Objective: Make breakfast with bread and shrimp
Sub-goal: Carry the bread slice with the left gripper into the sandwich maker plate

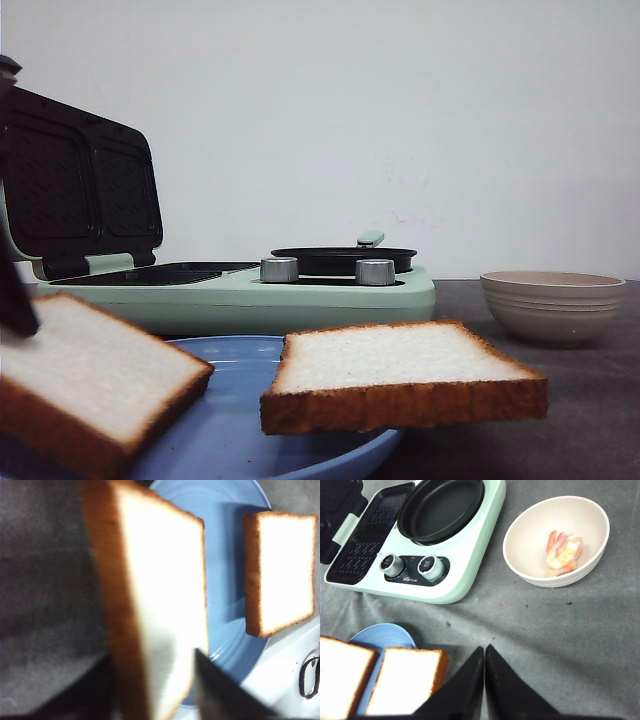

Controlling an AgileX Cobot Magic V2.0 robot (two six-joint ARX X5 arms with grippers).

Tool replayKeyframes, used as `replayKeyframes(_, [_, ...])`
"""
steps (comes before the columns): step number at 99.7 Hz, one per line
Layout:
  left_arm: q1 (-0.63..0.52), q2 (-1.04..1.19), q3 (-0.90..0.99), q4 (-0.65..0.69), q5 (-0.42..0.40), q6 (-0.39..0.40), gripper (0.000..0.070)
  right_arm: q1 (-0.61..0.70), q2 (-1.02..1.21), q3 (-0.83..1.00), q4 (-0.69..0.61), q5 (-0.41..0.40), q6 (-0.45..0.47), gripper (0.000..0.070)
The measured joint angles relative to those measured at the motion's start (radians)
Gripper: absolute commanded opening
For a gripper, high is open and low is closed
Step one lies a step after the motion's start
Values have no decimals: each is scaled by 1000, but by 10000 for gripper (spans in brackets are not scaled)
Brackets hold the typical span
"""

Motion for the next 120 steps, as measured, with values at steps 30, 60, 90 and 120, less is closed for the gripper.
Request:
replayKeyframes(30, [0,0,0,2,-2,-2,4,0,0,0,0,0,-4,3])
replayKeyframes(60, [0,-57,0,37,-3,-3,4,0,0,0,0,0,-4,3])
replayKeyframes(90, [0,-174,0,83,-39,-3,4,0,0,0,0,0,-4,3])
replayKeyframes(120, [0,-227,3,236,-98,-29,5,0,0,0,0,0,-5,3])
